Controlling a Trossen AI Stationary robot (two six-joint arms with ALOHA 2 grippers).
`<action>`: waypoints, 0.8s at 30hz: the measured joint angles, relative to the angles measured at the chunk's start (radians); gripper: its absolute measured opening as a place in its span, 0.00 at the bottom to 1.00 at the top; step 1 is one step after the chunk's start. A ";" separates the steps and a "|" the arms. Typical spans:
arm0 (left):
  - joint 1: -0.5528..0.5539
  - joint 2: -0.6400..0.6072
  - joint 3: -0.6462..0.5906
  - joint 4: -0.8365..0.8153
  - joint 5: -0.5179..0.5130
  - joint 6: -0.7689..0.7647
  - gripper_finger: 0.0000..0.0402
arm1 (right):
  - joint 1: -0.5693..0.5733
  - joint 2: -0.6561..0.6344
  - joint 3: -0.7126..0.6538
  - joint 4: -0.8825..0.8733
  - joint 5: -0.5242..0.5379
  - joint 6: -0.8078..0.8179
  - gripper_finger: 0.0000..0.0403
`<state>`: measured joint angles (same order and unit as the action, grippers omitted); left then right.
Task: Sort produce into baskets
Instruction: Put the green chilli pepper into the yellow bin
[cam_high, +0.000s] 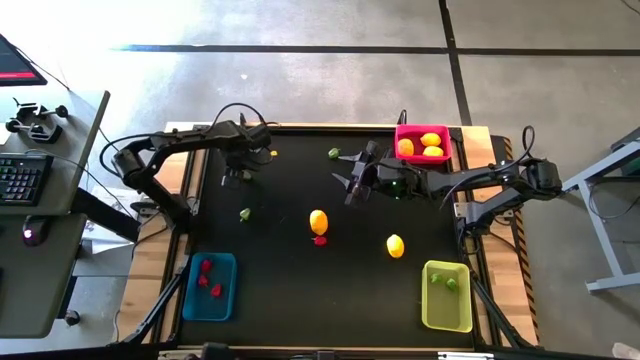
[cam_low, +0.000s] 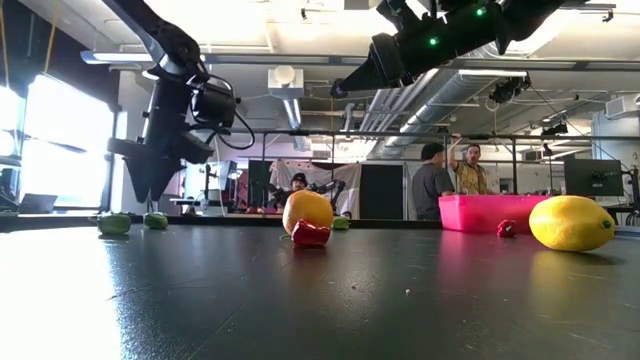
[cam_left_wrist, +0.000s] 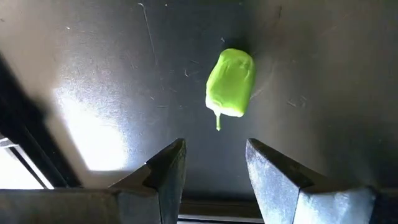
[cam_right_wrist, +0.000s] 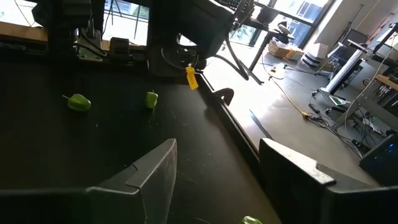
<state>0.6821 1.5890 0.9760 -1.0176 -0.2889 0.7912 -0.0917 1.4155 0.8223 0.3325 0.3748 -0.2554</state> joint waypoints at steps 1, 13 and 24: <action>0.004 0.000 0.000 0.000 0.001 0.005 0.39 | 0.000 0.000 0.000 0.000 0.000 0.000 0.55; 0.017 -0.001 -0.104 0.111 -0.042 0.052 0.35 | 0.000 0.000 0.000 0.000 0.000 0.000 0.55; 0.018 -0.001 -0.104 0.149 -0.004 0.032 0.20 | 0.000 0.000 0.000 0.000 0.000 0.000 0.55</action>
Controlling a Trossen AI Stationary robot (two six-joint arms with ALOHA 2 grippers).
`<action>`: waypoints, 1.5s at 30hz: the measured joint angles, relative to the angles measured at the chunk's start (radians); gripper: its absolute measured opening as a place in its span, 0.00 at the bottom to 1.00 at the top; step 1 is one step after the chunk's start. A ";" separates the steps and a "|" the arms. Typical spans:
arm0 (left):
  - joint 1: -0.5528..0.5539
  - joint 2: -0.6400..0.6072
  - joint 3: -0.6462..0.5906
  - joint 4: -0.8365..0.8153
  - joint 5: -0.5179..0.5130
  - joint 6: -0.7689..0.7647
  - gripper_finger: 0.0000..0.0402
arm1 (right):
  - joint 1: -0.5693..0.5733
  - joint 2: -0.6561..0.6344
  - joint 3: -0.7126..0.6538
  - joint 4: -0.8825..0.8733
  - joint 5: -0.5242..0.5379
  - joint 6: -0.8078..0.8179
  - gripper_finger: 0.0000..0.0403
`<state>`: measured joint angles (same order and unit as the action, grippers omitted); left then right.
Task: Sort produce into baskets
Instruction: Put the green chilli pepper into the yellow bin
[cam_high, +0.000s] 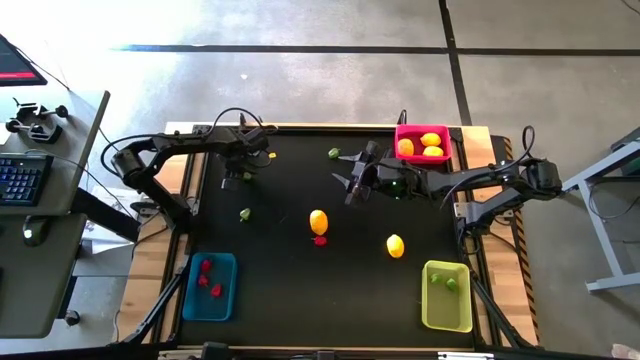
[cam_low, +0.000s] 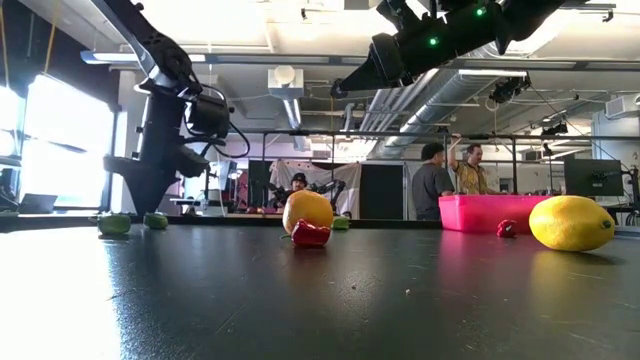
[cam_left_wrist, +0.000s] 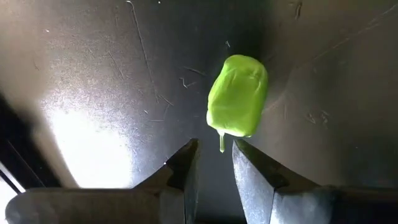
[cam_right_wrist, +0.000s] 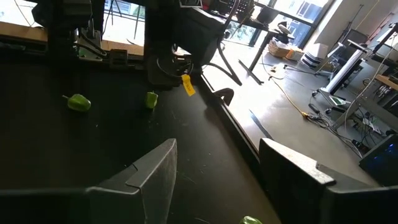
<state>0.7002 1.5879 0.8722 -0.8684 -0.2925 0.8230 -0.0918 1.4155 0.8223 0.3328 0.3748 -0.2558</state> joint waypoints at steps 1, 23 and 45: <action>0.000 0.000 0.000 0.000 0.000 0.000 0.20 | 0.000 0.000 0.000 0.000 0.000 0.000 0.55; -0.002 -0.002 -0.019 0.031 0.081 0.032 0.01 | 0.000 0.000 0.000 0.000 0.000 0.000 0.55; -0.240 -0.455 -0.086 0.489 0.515 -0.447 0.00 | 0.003 0.000 0.000 -0.020 -0.194 0.038 0.55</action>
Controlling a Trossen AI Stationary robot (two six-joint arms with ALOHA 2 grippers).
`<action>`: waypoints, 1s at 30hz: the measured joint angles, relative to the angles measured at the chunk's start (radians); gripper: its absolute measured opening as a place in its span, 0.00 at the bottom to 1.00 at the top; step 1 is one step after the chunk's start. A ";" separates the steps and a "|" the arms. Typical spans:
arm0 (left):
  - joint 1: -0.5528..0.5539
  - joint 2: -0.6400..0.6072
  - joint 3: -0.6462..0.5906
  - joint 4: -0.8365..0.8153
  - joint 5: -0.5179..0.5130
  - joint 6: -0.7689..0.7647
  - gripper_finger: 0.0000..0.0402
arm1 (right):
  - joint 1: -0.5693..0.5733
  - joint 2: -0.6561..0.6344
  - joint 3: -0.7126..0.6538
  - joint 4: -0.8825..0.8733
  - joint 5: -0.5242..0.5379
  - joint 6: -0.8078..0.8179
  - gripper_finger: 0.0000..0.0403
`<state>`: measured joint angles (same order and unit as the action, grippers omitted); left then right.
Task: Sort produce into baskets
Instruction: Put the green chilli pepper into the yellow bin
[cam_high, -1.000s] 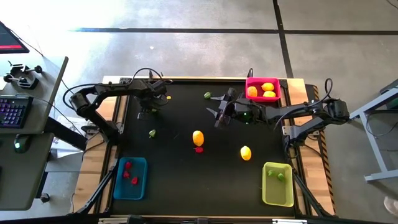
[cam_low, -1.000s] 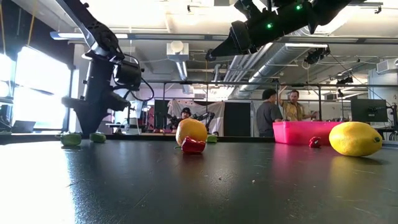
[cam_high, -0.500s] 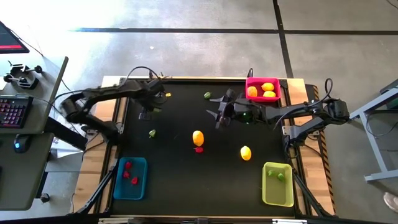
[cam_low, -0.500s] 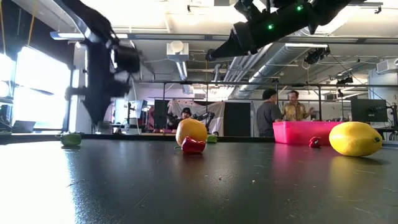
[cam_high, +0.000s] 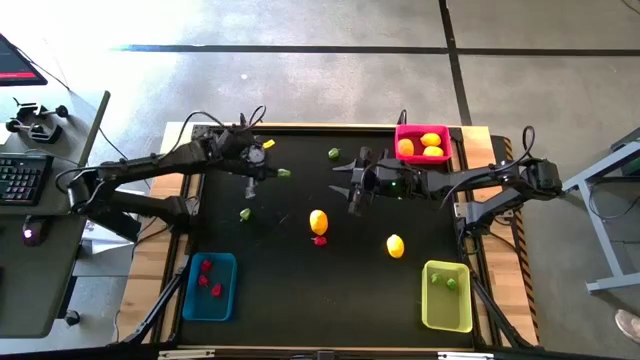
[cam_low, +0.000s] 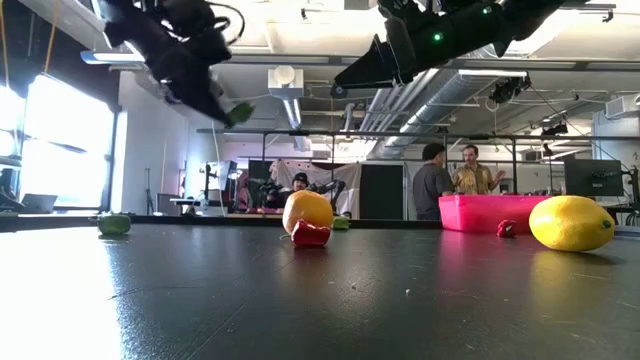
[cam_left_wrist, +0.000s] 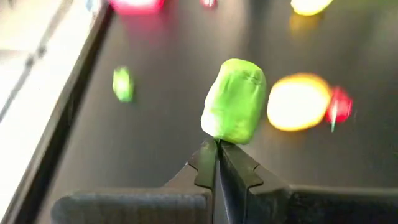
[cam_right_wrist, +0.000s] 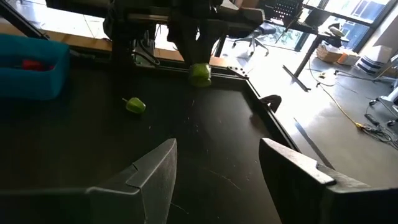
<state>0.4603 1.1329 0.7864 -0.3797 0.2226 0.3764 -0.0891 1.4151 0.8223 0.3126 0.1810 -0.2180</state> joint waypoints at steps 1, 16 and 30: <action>-0.013 0.005 -0.023 0.088 0.017 -0.007 0.00 | 0.000 0.000 0.000 0.000 0.000 0.000 0.55; -0.142 0.146 -0.160 0.847 0.032 -0.174 0.00 | 0.000 0.000 0.000 0.006 -0.017 -0.004 0.55; -0.183 0.398 -0.247 1.284 0.036 -0.268 0.00 | 0.000 0.000 0.000 0.091 -0.143 -0.003 0.55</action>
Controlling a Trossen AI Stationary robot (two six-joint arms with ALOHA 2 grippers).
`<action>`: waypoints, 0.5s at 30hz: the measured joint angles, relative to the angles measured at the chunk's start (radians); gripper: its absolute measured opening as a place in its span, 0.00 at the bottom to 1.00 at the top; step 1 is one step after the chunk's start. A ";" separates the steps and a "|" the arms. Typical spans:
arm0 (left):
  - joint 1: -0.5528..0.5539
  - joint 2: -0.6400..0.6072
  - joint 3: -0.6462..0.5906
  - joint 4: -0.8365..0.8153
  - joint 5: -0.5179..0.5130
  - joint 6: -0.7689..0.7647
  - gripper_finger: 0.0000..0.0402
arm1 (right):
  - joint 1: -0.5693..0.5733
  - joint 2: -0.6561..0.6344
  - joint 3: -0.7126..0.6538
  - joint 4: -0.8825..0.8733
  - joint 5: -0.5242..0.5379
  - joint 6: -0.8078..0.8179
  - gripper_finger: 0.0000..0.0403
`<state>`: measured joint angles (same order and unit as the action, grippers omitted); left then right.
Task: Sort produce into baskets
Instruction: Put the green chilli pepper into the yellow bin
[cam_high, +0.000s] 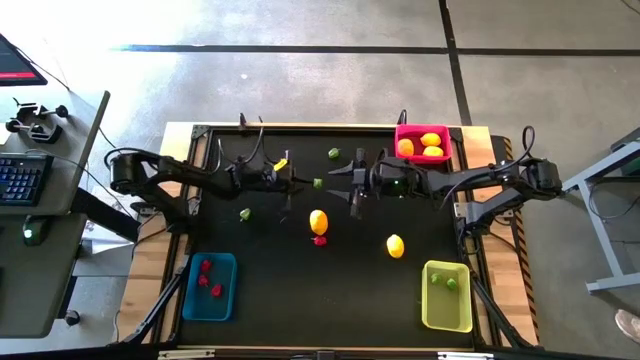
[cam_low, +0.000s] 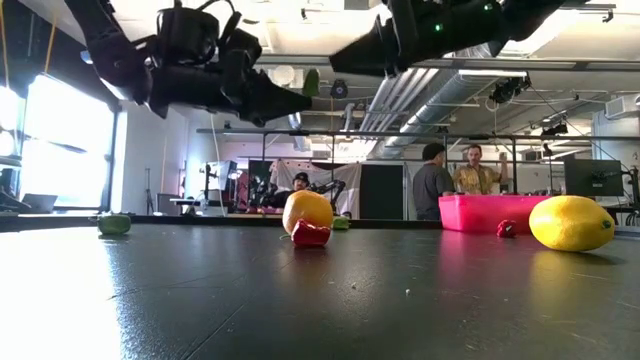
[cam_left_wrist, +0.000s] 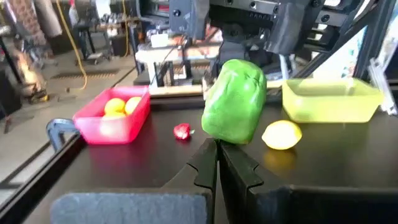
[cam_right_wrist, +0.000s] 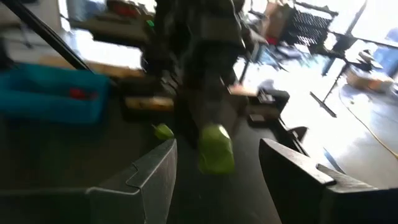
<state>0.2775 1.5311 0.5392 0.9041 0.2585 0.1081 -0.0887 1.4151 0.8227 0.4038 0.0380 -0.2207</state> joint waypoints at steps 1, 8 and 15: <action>-0.005 0.002 0.000 0.013 0.003 0.000 0.00 | 0.002 0.000 0.000 0.015 -0.015 0.003 0.55; -0.047 -0.007 0.009 0.037 0.021 -0.048 0.00 | 0.028 0.000 0.000 0.050 -0.084 0.003 0.55; -0.105 -0.006 0.037 0.035 0.002 -0.086 0.00 | 0.040 0.000 0.000 0.094 -0.101 0.031 0.55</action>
<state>0.1726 1.5247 0.5767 0.9394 0.2601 0.0222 -0.0492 1.4153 0.8227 0.4978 -0.0627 -0.1902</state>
